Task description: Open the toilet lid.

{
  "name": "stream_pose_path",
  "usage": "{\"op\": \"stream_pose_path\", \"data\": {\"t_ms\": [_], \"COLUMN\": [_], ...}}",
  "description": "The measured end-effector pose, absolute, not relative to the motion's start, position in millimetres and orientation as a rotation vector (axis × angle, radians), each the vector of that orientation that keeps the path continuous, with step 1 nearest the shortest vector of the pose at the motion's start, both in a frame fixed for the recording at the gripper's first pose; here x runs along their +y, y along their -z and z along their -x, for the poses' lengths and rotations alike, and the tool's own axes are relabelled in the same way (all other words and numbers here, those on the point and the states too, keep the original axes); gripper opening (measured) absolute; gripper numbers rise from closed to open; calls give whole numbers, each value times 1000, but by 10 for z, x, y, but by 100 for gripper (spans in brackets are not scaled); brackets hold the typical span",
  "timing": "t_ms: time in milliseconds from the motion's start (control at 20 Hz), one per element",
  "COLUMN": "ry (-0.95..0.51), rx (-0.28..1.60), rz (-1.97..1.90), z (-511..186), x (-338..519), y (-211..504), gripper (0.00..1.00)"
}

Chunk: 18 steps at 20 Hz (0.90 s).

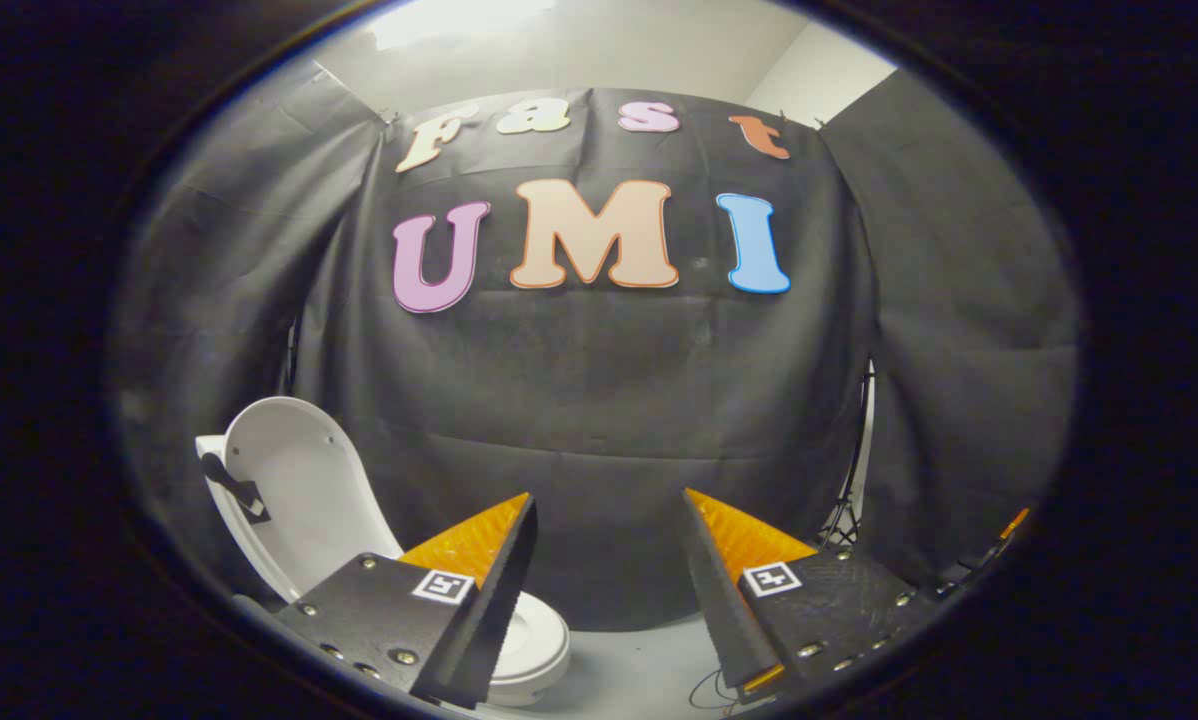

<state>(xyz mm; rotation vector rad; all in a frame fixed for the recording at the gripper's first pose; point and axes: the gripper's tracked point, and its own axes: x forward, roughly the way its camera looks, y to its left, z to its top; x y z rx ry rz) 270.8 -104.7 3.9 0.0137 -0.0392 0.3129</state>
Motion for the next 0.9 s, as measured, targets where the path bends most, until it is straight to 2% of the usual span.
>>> {"op": "stream_pose_path", "data": {"t_ms": [900], "ry": [-309], "rx": [-48], "rz": [-27], "z": [-2718], "x": [-1025], "y": [-82], "gripper": [83]}}
